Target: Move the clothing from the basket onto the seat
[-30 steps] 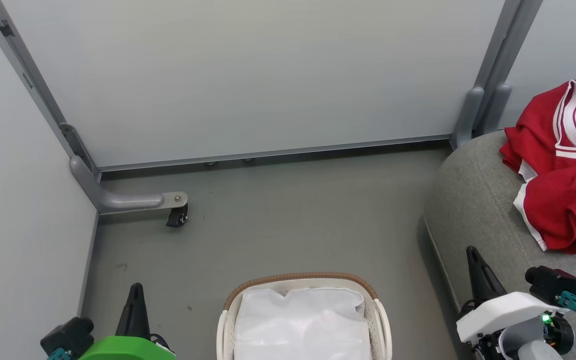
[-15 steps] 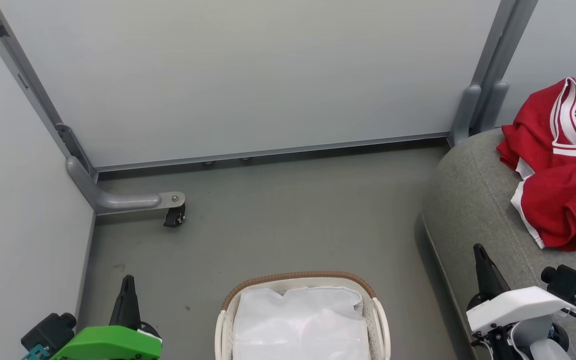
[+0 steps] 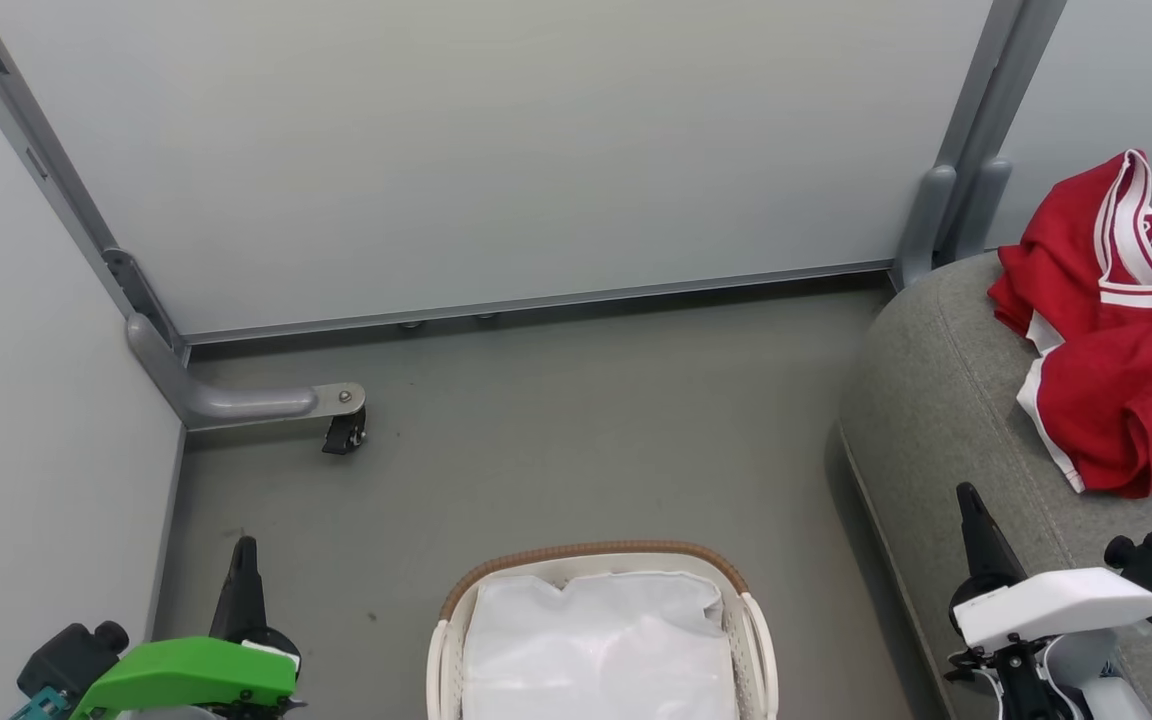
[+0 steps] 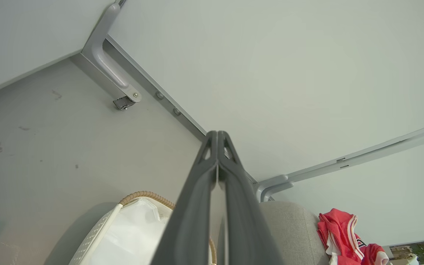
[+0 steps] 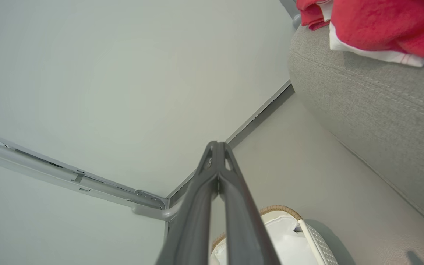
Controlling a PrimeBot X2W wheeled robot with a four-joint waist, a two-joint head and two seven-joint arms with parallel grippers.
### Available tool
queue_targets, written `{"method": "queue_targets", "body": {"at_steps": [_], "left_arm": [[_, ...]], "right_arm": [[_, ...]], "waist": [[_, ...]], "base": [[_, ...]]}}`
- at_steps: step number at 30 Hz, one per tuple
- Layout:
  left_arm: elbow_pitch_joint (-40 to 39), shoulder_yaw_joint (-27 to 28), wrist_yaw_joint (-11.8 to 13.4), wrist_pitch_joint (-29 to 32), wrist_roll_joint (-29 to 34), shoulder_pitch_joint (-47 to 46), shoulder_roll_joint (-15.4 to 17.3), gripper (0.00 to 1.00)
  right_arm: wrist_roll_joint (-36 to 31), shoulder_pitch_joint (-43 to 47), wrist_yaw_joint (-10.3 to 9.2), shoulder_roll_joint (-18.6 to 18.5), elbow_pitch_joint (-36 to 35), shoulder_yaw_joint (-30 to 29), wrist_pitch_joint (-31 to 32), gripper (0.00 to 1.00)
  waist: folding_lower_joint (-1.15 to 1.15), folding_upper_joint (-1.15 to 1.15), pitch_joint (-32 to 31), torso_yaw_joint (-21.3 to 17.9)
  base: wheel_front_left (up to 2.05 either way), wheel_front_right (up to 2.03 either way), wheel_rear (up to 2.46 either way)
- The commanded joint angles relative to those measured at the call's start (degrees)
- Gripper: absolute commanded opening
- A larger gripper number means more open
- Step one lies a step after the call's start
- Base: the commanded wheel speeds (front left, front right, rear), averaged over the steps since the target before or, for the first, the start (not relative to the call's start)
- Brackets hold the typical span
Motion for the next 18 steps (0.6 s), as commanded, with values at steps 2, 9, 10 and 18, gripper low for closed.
{"method": "queue_targets", "body": {"at_steps": [2,9,10,18], "left_arm": [[-0.8,0.7,-0.4,0.6,-2.2,-1.9,0.2,0.0],[-1.2,1.3,-0.6,1.8,-6.3,-2.3,0.2,0.0],[-1.2,1.4,-0.6,2.0,-6.8,-2.4,0.2,0.0],[-1.6,2.2,-0.8,3.3,-11.0,-2.8,0.2,0.0]], "right_arm": [[2.4,-1.0,-0.02,-0.4,-1.0,-0.3,0.6,0.0],[7.1,-1.1,-0.02,-0.4,-1.5,-0.8,1.8,0.0],[7.8,-1.1,-0.02,-0.5,-1.6,-0.8,2.0,0.0],[12.5,-1.1,-0.02,-0.5,-2.1,-1.2,3.3,0.0]], "waist": [[0.0,0.0,0.0,-0.1],[0.0,0.0,0.2,-0.3],[0.0,0.0,0.2,-0.3],[0.0,0.0,0.3,-0.6]], "base": [[0.0,0.0,0.0],[0.0,0.0,0.0],[0.0,0.0,0.0],[0.0,0.0,0.0]]}}
